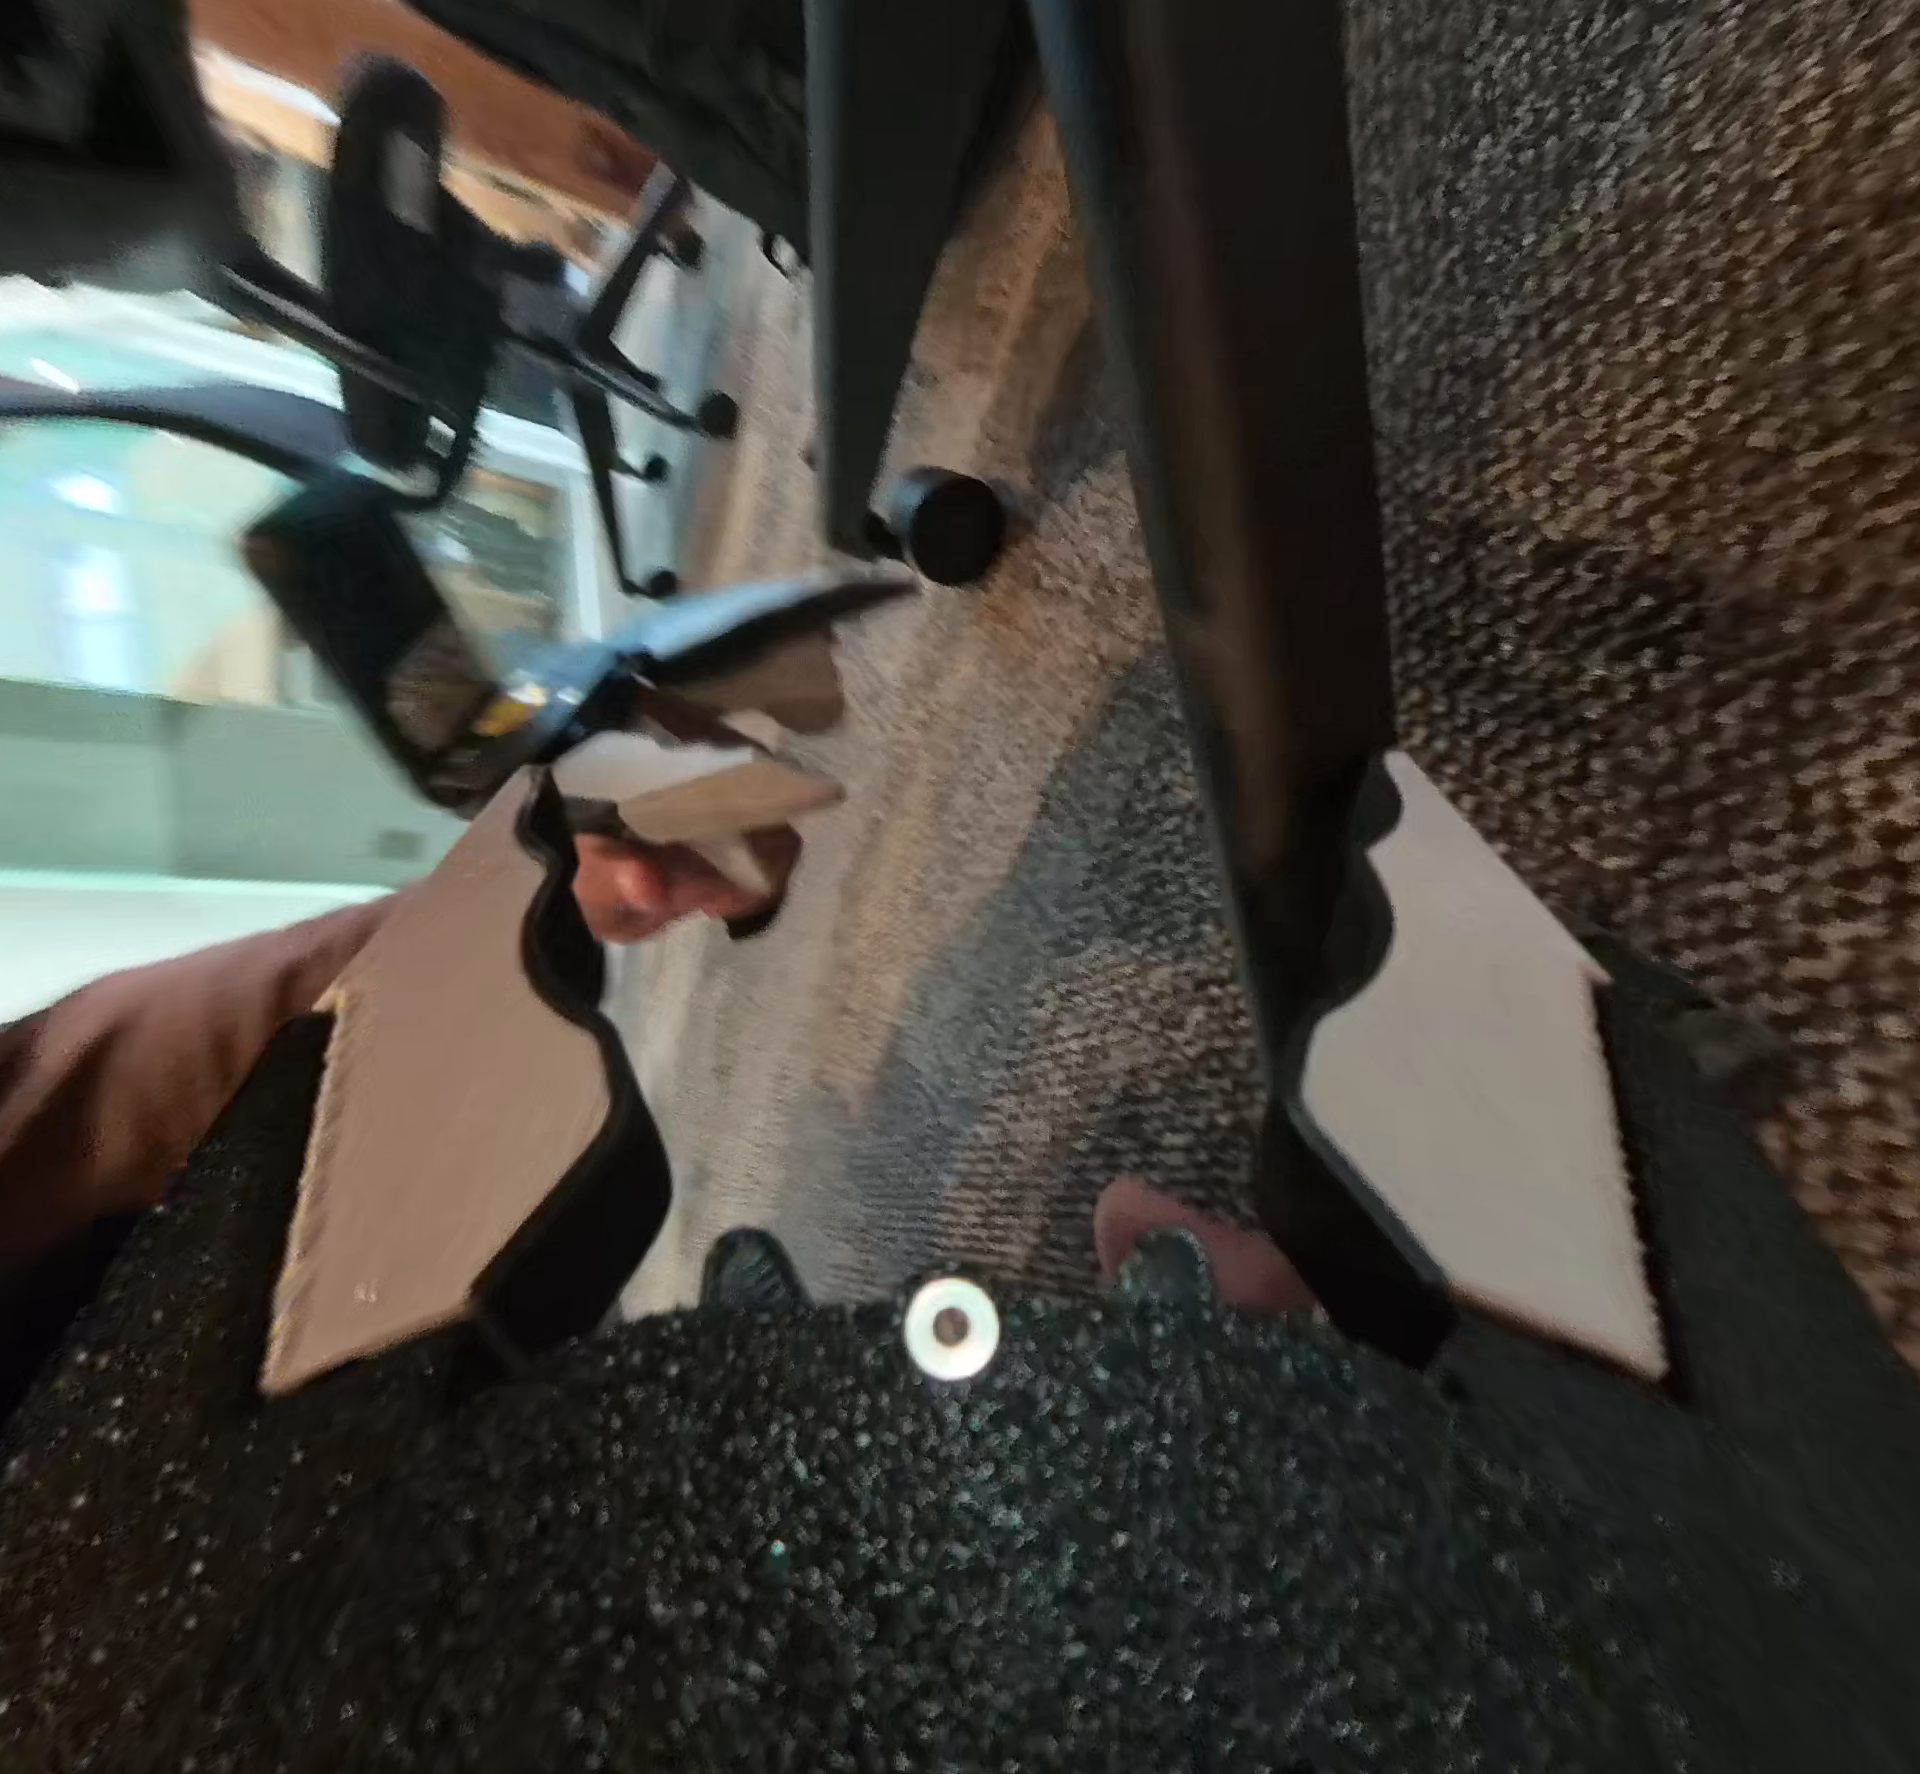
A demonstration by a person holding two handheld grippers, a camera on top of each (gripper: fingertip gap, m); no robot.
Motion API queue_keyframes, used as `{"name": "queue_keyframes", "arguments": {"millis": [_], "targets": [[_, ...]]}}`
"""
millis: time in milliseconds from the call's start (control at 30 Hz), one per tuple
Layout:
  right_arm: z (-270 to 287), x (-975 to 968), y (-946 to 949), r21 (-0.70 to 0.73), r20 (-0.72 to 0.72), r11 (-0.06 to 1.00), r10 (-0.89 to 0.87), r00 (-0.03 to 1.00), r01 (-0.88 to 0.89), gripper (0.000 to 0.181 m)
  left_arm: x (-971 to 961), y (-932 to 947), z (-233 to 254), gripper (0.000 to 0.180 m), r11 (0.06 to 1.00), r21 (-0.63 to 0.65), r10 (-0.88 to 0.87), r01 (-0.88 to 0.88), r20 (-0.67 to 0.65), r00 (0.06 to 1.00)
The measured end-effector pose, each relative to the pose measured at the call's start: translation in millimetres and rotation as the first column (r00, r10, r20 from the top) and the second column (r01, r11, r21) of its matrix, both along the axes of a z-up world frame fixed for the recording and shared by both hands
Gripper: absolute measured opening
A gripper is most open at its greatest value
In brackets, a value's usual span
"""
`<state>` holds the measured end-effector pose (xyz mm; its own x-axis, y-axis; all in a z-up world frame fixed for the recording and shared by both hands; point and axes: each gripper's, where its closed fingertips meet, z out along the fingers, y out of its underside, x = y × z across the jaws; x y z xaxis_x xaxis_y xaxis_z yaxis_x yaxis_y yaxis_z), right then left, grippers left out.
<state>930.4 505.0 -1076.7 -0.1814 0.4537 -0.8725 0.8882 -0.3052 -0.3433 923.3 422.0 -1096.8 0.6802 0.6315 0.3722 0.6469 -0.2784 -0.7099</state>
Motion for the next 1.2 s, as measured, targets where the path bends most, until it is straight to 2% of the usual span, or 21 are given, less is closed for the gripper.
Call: {"name": "queue_keyframes", "arguments": {"millis": [33, 67, 100, 167, 233, 300, 333, 400, 433, 467, 533, 600, 667, 800, 867, 1000, 1133, 1200], "targets": [[2.0, -2.0, 4.9, -0.047, 0.007, 0.999, -0.019, 1.000, 0.019, 0.139, 12.1, 3.4, 5.1, 0.084, 0.989, 0.143, -0.052, 0.036, 0.106, 0.993], [7.7, -5.6, 11.3, -0.085, -0.002, 0.995, -0.045, 0.999, 0.045, 0.135, 18.9, 1.2, 13.3, 0.088, 0.960, 0.278, -0.081, 0.027, 0.186, 0.979], [19.2, -13.2, 21.4, -0.131, -0.026, 0.987, -0.102, 0.994, 0.098, 0.135, 25.5, -1.8, 26.5, 0.084, 0.905, 0.425, -0.132, 0.007, 0.265, 0.955], [56.3, -22.7, 40.6, -0.304, -0.078, 0.940, -0.185, 0.980, 0.154, 0.129, 29.9, -12.5, 55.5, 0.091, 0.752, 0.655, -0.245, -0.072, 0.379, 0.892], [86.5, -16.7, 48.2, -0.493, -0.083, 0.865, -0.150, 0.985, 0.090, 0.118, 30.7, -26.0, 83.9, 0.096, 0.587, 0.802, -0.373, -0.109, 0.388, 0.843], [112.3, -1.5, 46.3, -0.706, -0.060, 0.708, -0.032, 0.998, -0.020, 0.104, 25.1, -36.6, 101.1, 0.107, 0.473, 0.865, -0.466, -0.165, 0.405, 0.786], [116.8, 3.5, 43.4, -0.762, -0.047, 0.646, 0.013, 0.999, -0.044, 0.097, 18.6, -42.6, 110.1, 0.109, 0.402, 0.891, -0.517, -0.211, 0.411, 0.751], [116.1, 3.5, 35.7, -0.824, -0.007, 0.566, 0.049, 0.999, -0.034, 0.112, -1.7, -53.5, 119.5, 0.108, 0.283, 0.906, -0.575, -0.315, 0.423, 0.700], [118.0, -0.1, 34.1, -0.864, 0.013, 0.502, 0.052, 0.999, -0.015, 0.120, -13.8, -53.9, 115.4, 0.108, 0.275, 0.884, -0.578, -0.379, 0.467, 0.669], [121.1, -4.5, 33.6, -0.899, 0.019, 0.438, 0.047, 0.999, -0.003, 0.121, -23.4, -54.6, 115.4, 0.113, 0.252, 0.867, -0.604, -0.430, 0.488, 0.631], [127.6, -12.5, 31.6, -0.929, 0.009, 0.369, 0.026, 1.000, -0.002, 0.124, -39.3, -58.1, 127.8, 0.115, 0.181, 0.870, -0.635, -0.458, 0.459, 0.621], [128.7, -25.3, 32.2, -0.932, 0.024, 0.361, -0.016, 1.000, 0.028, 0.136, -57.9, -57.3, 136.1, 0.128, 0.156, 0.862, -0.618, -0.482, 0.466, 0.633], [124.4, -40.8, 42.1, -0.916, 0.047, 0.393, -0.096, 0.994, 0.081, 0.146, -73.8, -59.7, 140.7, 0.129, 0.136, 0.858, -0.594, -0.496, 0.471, 0.652], [119.5, -56.9, 75.9, -0.888, 0.034, 0.445, -0.187, 0.982, 0.116, 0.134, -93.5, -83.9, 135.1, 0.114, 0.132, 0.850, -0.546, -0.510, 0.491, 0.679], [115.9, -61.1, 83.1, -0.870, 0.039, 0.478, -0.178, 0.983, 0.121, 0.136, -92.8, -96.5, 131.1, 0.116, 0.142, 0.849, -0.544, -0.510, 0.497, 0.676], [116.3, -46.3, 76.7, -0.874, 0.026, 0.478, -0.138, 0.990, 0.090, 0.138, -78.2, -110.6, 116.4, 0.127, 0.182, 0.833, -0.526, -0.522, 0.531, 0.664], [116.2, -5.5, 60.1, -0.900, 0.033, 0.434, -0.031, 0.999, 0.043, 0.123, -43.7, -122.6, 107.5, 0.130, 0.294, 0.810, -0.484, -0.507, 0.584, 0.652], [117.0, 17.6, 53.5, -0.908, 0.057, 0.414, -0.018, 0.998, 0.059, 0.113, -20.5, -128.9, 111.9, 0.130, 0.322, 0.795, -0.477, -0.514, 0.606, 0.637]]}}
